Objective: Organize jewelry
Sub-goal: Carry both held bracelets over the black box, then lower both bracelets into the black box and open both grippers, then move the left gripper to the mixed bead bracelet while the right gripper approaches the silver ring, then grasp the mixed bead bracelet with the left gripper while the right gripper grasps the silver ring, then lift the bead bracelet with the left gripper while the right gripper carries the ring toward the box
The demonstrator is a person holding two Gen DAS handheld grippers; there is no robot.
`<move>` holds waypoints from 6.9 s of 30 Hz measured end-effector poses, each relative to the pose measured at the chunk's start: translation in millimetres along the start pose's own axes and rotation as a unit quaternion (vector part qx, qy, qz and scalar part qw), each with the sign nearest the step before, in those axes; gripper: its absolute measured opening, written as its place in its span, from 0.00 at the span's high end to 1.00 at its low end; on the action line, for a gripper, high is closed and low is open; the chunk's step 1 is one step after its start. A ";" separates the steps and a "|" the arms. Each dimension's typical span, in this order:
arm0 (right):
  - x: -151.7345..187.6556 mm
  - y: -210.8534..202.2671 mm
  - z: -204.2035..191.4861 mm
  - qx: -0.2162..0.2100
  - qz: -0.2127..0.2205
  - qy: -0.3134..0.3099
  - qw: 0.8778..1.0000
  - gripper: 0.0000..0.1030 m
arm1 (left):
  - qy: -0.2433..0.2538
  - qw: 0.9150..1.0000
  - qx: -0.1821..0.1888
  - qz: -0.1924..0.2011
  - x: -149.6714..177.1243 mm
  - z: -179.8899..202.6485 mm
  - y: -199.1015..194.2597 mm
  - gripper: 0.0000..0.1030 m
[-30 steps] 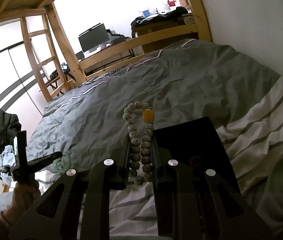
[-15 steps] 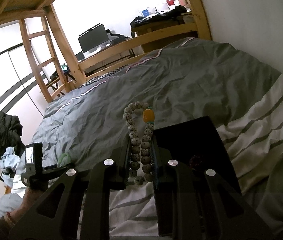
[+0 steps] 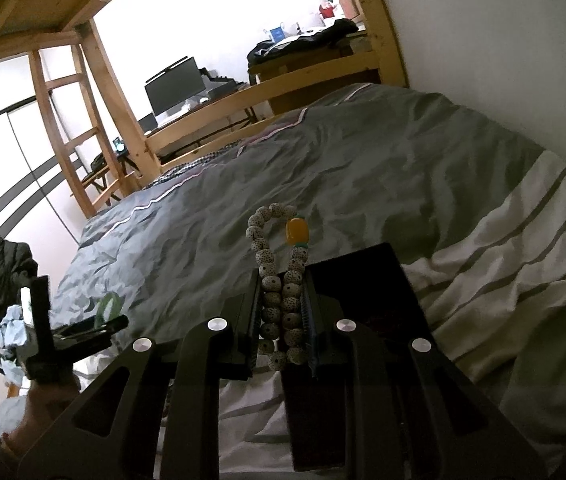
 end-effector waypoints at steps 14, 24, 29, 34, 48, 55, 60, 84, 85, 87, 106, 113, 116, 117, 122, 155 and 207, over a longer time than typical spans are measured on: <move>1.6 -16.6 21.9 0.018 -0.019 0.009 1.000 0.81 | 0.036 0.992 0.115 0.038 -44.8 125.2 -30.3 0.30; 7.5 -28.6 61.6 0.041 -0.049 0.035 0.997 0.80 | 0.056 0.980 0.190 0.033 -45.9 218.2 -36.1 0.30; 14.0 -25.7 68.3 0.039 -0.069 0.040 0.996 0.80 | 0.071 0.974 0.211 0.035 -37.7 250.6 -29.8 0.30; 29.9 -16.1 71.2 0.041 -0.102 0.028 0.994 0.80 | 0.062 0.966 0.251 0.026 -28.5 275.0 -17.3 0.30; 76.5 12.5 69.9 0.034 -0.183 0.001 0.982 0.76 | 0.040 0.931 0.363 -0.019 -1.4 302.8 -3.3 0.30; 66.7 9.6 75.8 0.051 -0.155 0.006 0.987 0.39 | 0.037 0.929 0.366 -0.024 -3.6 300.5 -13.9 0.21; 45.4 1.6 77.0 0.049 -0.105 0.021 0.993 0.28 | 0.039 0.933 0.359 -0.001 -16.2 292.8 -34.9 0.13; 32.6 -21.0 -58.0 -0.104 -0.010 -0.113 0.988 0.12 | 0.103 0.987 0.122 0.019 -0.7 54.7 -113.0 0.06; 42.2 -20.3 -71.2 -0.132 -0.023 -0.120 0.984 0.12 | 0.114 0.985 0.128 0.010 6.1 52.3 -112.4 0.06; 58.4 -17.9 -87.6 -0.165 -0.047 -0.123 0.977 0.12 | 0.161 0.976 0.146 -0.015 21.3 55.2 -107.0 0.06; 209.9 61.4 -133.8 -0.197 -0.256 -0.276 0.905 0.41 | 0.336 0.892 0.272 -0.136 131.2 83.2 -10.9 0.06; 211.8 68.5 -116.2 -0.179 -0.284 -0.248 0.909 0.61 | 0.248 0.911 0.282 -0.169 116.2 68.8 -4.5 0.34; 207.8 68.2 -107.0 -0.167 -0.291 -0.232 0.913 0.78 | 0.237 0.913 0.284 -0.171 112.9 66.5 -7.9 0.49; 206.7 66.5 -106.0 -0.164 -0.292 -0.233 0.913 0.79 | 0.248 0.913 0.277 -0.167 114.2 66.9 -9.1 0.52; 205.8 63.9 -108.4 -0.152 -0.279 -0.245 0.916 0.80 | 0.246 0.922 0.259 -0.148 105.1 65.3 -10.5 0.75; 127.4 48.1 -109.6 -0.166 -0.166 -0.173 0.956 0.80 | 0.239 0.948 0.179 -0.109 90.4 63.4 17.8 0.11; 55.8 13.7 -23.8 -0.064 -0.092 -0.083 0.990 0.80 | 0.156 0.978 0.100 -0.095 79.7 27.5 5.3 0.88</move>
Point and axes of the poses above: each gripper's, at about its wrist camera, not at the fingertips, and y roughly the way its jaws point, z to its right, x to its underside, the point moved 10 cm from there along y, roughly the way its jaws point, and after that the axes turned 14 degrees about z, right-handed, at the moved point
